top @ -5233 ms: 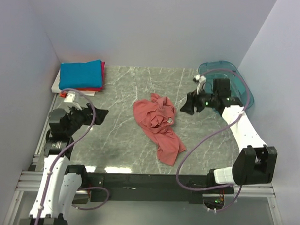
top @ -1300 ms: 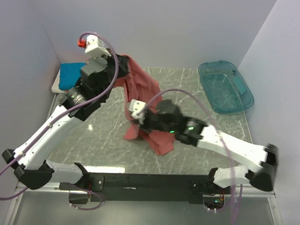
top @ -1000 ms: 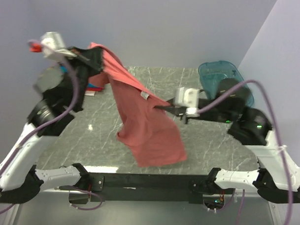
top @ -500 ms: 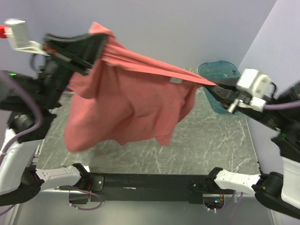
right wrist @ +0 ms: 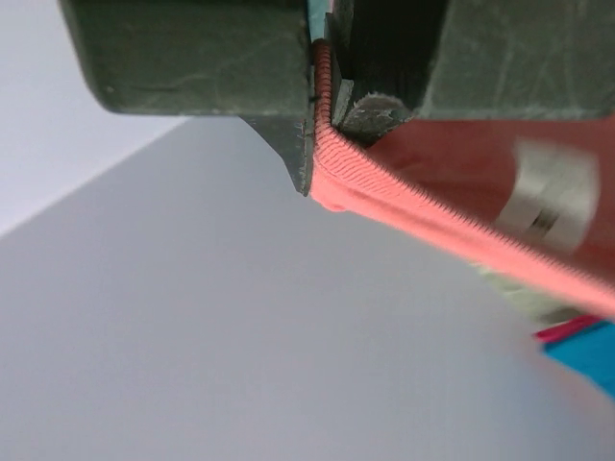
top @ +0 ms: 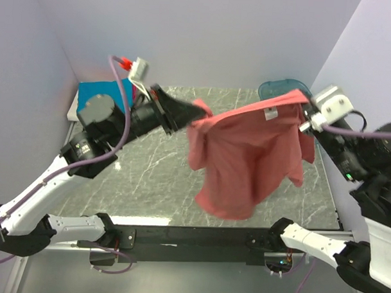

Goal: Fold and stack the t-shirts
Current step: Flatten the tshirt out

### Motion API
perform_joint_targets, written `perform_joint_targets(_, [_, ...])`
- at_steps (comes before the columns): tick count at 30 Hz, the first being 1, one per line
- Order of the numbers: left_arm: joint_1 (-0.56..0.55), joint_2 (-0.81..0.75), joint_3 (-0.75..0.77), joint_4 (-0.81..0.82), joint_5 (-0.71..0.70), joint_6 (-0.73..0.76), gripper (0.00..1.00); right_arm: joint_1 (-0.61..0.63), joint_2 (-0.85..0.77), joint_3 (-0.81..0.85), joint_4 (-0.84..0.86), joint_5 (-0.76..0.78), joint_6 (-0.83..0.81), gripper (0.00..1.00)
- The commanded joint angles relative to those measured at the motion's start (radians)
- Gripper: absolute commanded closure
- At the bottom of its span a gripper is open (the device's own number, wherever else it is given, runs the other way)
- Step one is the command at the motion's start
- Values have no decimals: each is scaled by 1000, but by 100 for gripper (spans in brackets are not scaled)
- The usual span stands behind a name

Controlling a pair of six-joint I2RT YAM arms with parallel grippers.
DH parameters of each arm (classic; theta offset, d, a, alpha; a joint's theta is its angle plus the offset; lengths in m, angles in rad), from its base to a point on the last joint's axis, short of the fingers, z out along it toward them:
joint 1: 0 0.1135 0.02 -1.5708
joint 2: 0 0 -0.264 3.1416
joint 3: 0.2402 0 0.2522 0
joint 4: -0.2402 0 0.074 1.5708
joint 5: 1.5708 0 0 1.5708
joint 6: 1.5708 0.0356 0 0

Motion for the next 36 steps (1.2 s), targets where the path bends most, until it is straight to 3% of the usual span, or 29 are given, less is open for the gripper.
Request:
perform_joint_targets(1, [-67, -99, -78, 4, 44, -77, 100, -21, 69, 5, 229, 167, -56, 100])
perform_joint_targets(5, [-78, -205, -271, -34, -4, -200, 100, -79, 273, 95, 276, 80, -47, 100])
perform_joint_targets(8, [-78, -326, -465, -89, -145, -313, 100, -94, 455, 147, 260, -29, -21, 100])
perform_joint_targets(9, [-78, -366, -523, -97, -289, -382, 100, -94, 502, 152, 268, -75, -8, 100])
perform_joint_targets(12, [-78, -547, -724, -143, -479, -496, 100, -85, 687, 185, 296, -150, 62, 100])
perform_joint_targets(13, [-78, -570, -797, -175, -615, -525, 99, -79, 793, 236, 306, -205, 84, 100])
perform_joint_targets(16, [-77, -613, -903, -236, -837, -672, 99, -26, 962, 360, 348, -193, 151, 100])
perform_joint_targets(17, [-75, -614, -925, -272, -878, -800, 80, -3, 1081, 391, 363, -154, 164, 95])
perform_joint_targets(18, [-74, -609, -945, -302, -912, -870, 64, 49, 1137, 414, 383, -115, 168, 80])
perform_joint_targets(19, [-72, -603, -980, -315, -929, -908, 47, 79, 1178, 401, 444, -71, 156, 60])
perform_joint_targets(20, [-70, -595, -991, -379, -956, -1004, 19, 106, 1226, 384, 476, 36, 136, 34])
perform_joint_targets(22, [-69, -587, -997, -472, -998, -1095, 2, 137, 1280, 464, 402, 46, 223, 28])
perform_joint_targets(24, [-67, -610, -988, -578, -1026, -1128, 1, 122, 1283, 517, 334, -6, 275, 27])
perform_joint_targets(27, [-67, -667, -945, -590, -1073, -1012, 1, 52, 1165, 398, 293, -137, 291, 27])
perform_joint_targets(28, [-67, -679, -939, -562, -1073, -951, 2, 25, 1078, 283, 288, -183, 283, 27])
perform_joint_targets(29, [-67, -692, -936, -506, -1069, -765, 3, -20, 1038, 234, 274, -229, 254, 27])
perform_joint_targets(31, [-67, -722, -959, -253, -980, -529, 3, -76, 943, 119, 184, -371, 237, 28])
perform_joint_targets(32, [-67, -725, -971, -165, -914, -300, 3, -132, 920, 86, 137, -426, 225, 30])
perform_joint_targets(34, [-64, -695, -985, -13, -732, -157, 4, -188, 852, -27, 0, -581, 213, 34])
perform_joint_targets(36, [-54, -584, -929, 4, -646, -27, 4, -272, 802, -134, -46, -670, 196, 38])
